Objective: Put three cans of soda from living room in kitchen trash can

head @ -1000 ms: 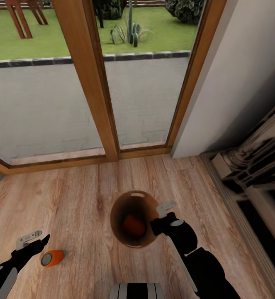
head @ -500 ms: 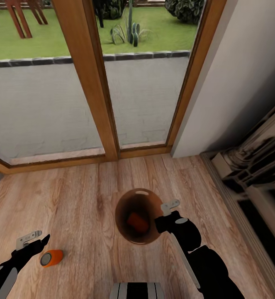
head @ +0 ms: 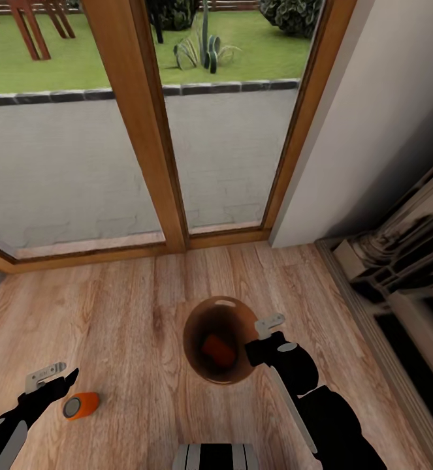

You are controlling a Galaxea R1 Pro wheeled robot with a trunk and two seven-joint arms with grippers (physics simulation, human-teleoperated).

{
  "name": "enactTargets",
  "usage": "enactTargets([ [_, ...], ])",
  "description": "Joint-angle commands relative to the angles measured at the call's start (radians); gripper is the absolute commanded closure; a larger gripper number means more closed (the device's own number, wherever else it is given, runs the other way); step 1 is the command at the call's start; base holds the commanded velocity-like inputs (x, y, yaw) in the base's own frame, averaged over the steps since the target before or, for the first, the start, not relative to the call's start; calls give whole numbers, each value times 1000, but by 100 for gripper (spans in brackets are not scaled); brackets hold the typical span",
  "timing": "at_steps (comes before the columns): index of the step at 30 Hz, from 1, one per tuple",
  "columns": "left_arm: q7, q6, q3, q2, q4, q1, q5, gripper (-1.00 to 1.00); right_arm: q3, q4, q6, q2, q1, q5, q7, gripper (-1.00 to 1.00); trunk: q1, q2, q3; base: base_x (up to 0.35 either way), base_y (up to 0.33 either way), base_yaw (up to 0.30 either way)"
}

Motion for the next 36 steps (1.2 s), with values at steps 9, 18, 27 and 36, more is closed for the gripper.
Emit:
enactTargets([
  [9, -1, 0, 0, 0, 0, 0, 0, -100, 1, 0, -1, 0, 0, -13, 0, 100, 35, -63, -28, 0, 0, 0],
  [18, -1, 0, 0, 0, 0, 0, 0, -100, 1, 0, -1, 0, 0, -13, 0, 100, 54, -98, -44, 0, 0, 0],
  [27, -1, 0, 0, 0, 0, 0, 0, -100, 1, 0, -2, 0, 0, -13, 0, 100, 54, -98, -44, 0, 0, 0],
  [36, -1, 0, 0, 0, -1, -1, 0, -100, 1, 0, -2, 0, 0, -13, 0, 100, 54, -98, -54, 0, 0, 0],
])
